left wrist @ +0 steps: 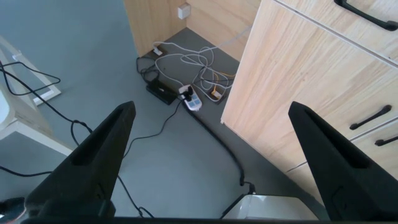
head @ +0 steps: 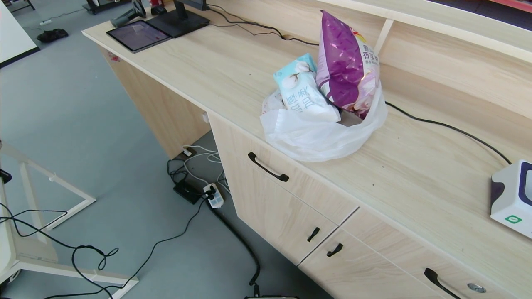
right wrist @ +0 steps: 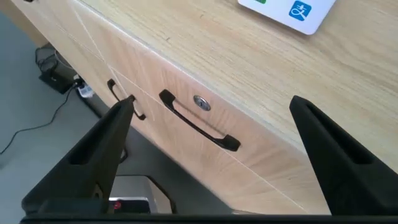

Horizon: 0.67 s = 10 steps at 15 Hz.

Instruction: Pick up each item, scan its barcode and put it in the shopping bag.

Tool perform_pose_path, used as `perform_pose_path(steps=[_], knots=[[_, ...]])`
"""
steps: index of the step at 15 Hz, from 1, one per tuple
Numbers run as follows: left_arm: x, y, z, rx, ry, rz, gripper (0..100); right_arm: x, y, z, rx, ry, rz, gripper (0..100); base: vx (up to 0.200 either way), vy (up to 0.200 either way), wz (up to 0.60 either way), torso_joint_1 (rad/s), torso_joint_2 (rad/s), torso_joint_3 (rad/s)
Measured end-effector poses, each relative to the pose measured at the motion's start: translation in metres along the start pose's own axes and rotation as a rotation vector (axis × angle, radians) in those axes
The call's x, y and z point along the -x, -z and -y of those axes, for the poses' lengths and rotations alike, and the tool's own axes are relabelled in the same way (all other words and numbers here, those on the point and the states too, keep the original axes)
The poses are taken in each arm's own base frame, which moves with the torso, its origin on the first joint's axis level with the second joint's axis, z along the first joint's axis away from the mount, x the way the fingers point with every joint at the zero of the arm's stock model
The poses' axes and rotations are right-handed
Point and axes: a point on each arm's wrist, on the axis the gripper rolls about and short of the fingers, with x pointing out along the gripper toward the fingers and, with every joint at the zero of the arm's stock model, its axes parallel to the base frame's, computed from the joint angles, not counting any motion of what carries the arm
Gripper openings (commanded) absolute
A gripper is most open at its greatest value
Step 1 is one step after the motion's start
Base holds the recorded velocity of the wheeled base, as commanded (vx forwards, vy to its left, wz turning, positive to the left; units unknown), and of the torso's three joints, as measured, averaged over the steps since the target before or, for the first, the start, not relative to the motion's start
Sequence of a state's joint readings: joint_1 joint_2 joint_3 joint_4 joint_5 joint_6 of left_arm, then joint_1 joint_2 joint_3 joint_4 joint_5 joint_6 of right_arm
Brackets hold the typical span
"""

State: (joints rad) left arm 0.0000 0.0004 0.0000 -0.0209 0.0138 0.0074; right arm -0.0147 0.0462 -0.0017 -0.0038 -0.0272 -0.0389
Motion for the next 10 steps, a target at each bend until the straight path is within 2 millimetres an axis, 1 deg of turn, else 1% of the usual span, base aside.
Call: perform_pose_path(steps=[2,5,10], knots=[[0.0,0.0,0.0,0.0,0.0,0.0,100,0.0004,0.0001,-0.0002,-0.029,0.008,0.004,100,0.0,0.0,0.0,0.0,0.0,0.0],[0.0,0.0,0.0,0.0,0.0,0.0,100,0.0024,0.0005,-0.0001,0.012,-0.006,0.033,100,0.0,0.0,0.0,0.0,0.0,0.0],[0.0,0.0,0.0,0.0,0.0,0.0,100,0.0035,0.0011,-0.0001,-0.022,-0.015,0.047,100,0.0,0.0,0.0,0.0,0.0,0.0]])
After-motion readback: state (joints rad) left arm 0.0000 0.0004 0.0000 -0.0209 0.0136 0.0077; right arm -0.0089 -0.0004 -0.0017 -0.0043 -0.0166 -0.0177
